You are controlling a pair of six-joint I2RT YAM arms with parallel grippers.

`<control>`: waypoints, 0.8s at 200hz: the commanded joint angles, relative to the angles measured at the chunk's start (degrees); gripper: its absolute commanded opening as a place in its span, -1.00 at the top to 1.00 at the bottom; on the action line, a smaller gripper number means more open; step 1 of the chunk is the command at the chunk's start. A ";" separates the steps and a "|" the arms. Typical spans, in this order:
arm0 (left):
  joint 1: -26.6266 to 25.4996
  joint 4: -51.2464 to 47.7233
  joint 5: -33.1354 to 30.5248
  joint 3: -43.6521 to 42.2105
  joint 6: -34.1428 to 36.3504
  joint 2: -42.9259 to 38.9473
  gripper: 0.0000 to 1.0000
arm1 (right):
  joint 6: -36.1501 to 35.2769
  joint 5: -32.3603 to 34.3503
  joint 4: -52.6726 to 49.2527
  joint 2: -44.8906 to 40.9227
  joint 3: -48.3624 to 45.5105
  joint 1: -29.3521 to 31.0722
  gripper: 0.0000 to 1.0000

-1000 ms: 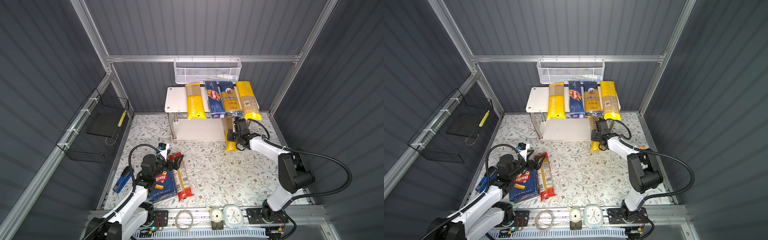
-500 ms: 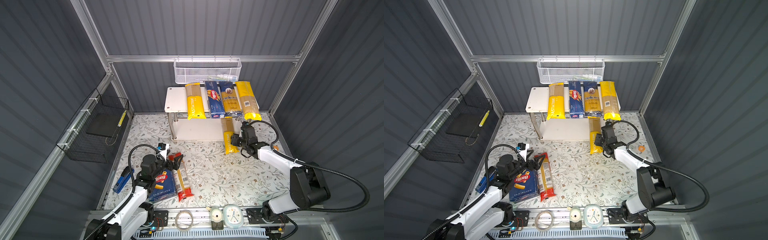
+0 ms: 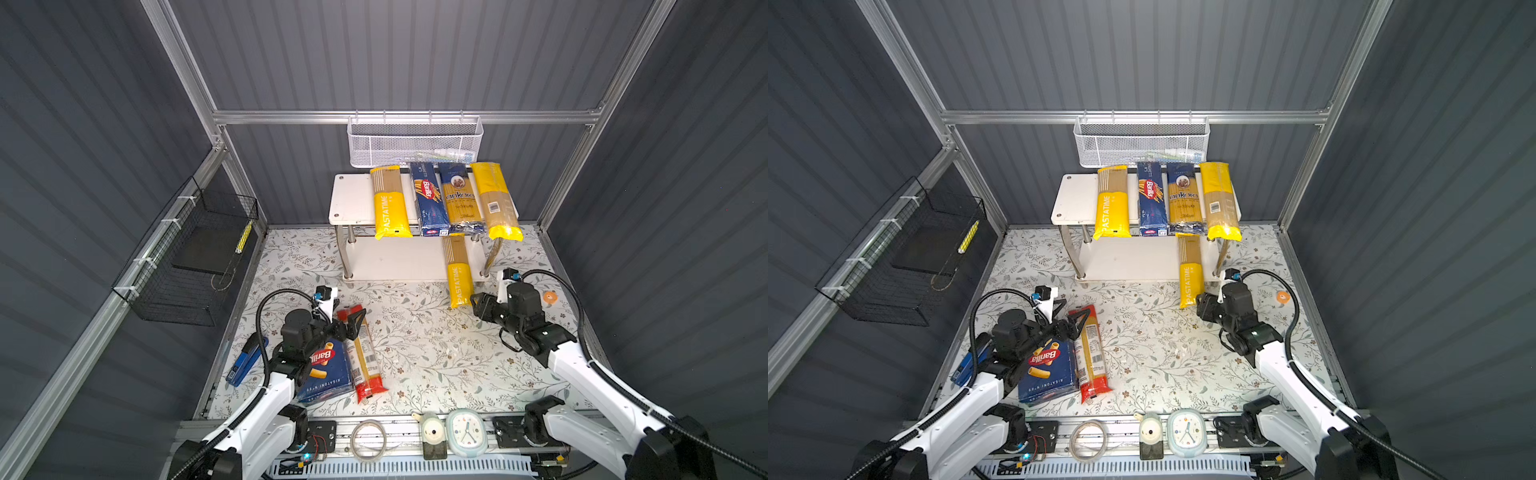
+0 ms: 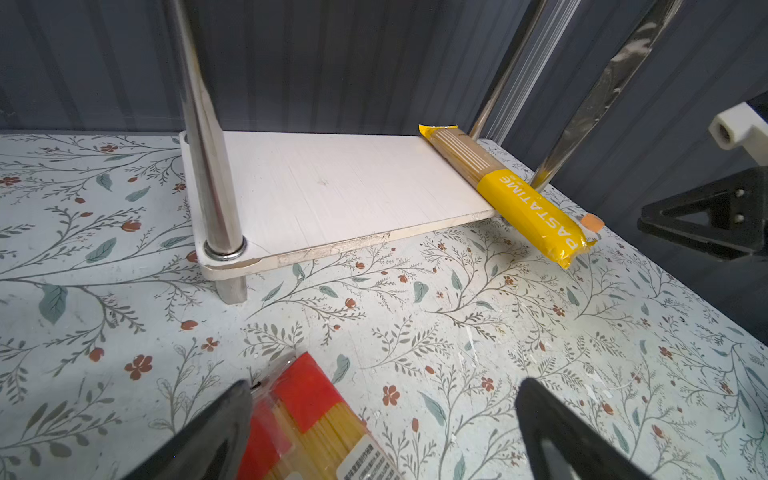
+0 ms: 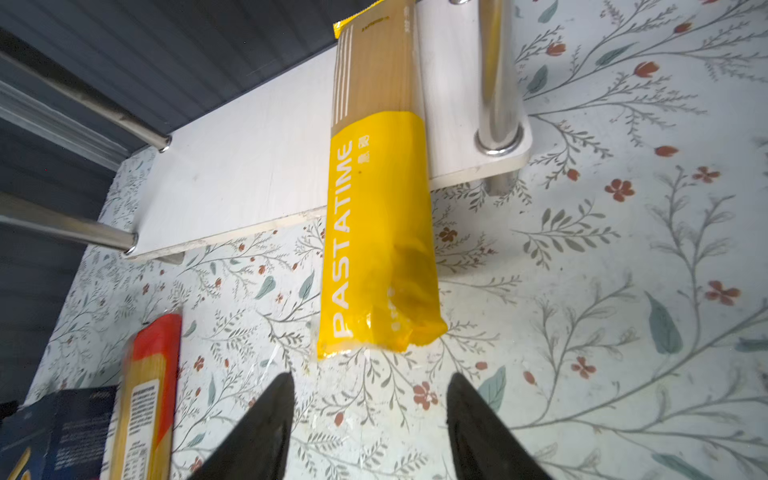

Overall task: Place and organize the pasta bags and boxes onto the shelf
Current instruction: 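Lower the Pastatime bag onto the lower shelf board with the right gripper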

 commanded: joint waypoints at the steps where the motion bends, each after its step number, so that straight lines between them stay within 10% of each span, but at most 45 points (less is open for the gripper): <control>1: -0.36 -1.13 -0.20 -0.08 1.24 -0.99 -0.99 | 2.92 -4.02 -2.48 -2.85 -2.92 1.03 -0.20; 160: -0.36 -3.60 -7.99 0.84 0.64 0.25 -0.99 | 8.50 -5.15 14.72 9.15 -4.76 8.55 -0.21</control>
